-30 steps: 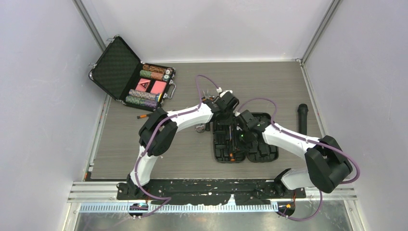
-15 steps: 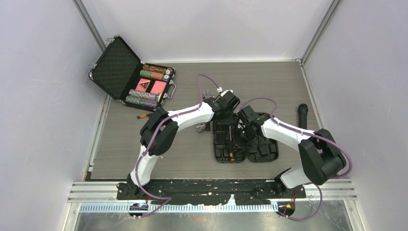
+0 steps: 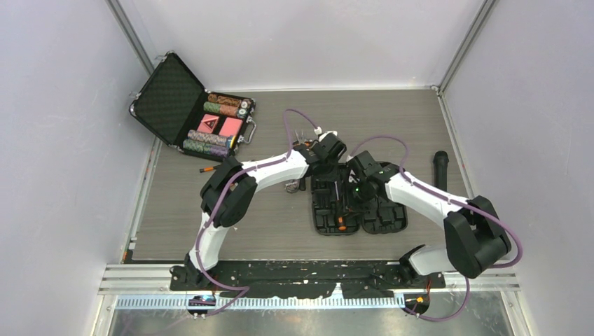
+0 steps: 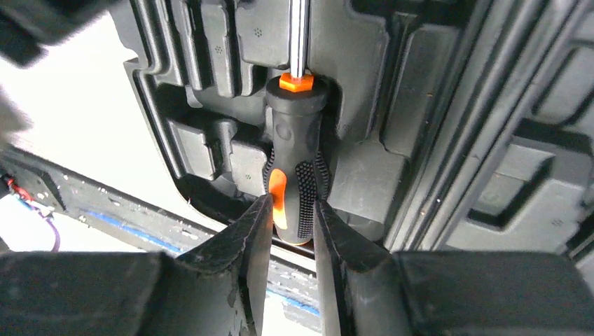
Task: Pack the tool kit
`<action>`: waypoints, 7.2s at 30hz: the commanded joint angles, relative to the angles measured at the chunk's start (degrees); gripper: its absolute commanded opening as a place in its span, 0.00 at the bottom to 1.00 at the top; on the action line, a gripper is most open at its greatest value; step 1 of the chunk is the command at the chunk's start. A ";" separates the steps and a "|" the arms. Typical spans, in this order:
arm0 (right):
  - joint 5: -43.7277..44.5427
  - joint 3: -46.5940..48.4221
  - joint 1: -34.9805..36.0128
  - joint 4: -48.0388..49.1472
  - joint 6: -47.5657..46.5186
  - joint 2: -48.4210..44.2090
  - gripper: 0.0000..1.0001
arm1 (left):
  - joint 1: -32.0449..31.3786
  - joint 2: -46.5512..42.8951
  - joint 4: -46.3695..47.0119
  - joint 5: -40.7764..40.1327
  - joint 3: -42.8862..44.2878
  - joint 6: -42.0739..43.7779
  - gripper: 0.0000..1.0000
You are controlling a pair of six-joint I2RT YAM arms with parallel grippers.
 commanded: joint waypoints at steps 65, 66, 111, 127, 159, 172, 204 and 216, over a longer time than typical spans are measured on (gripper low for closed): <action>4.84 7.74 -1.78 15.14 1.03 -5.90 0.28 | 2.60 -44.15 3.14 -4.30 -37.79 9.08 0.52; 4.36 8.32 -3.40 16.58 1.09 -5.00 0.28 | 1.29 -44.08 3.16 -4.09 -37.03 9.27 0.52; 4.84 10.87 -4.59 24.11 1.25 24.23 0.06 | -4.34 -14.75 -11.48 9.58 -20.53 8.85 0.00; 22.66 9.09 -0.11 13.80 0.42 28.03 0.05 | -2.87 -11.83 -9.95 14.14 -21.79 8.18 0.00; 26.70 7.02 1.80 18.04 4.30 47.59 0.05 | -0.66 -17.33 -5.27 16.19 -25.67 7.79 0.00; 22.66 1.68 1.67 21.75 4.56 43.54 0.05 | 0.82 -14.79 -4.82 16.99 -28.57 7.48 0.00; 12.87 -1.12 1.25 15.06 0.35 3.36 0.42 | 0.55 -36.79 -6.02 14.12 -35.23 8.86 0.54; 15.39 8.90 0.25 10.28 -10.54 -4.10 0.57 | 10.86 -52.07 -2.67 7.27 -39.88 9.11 0.82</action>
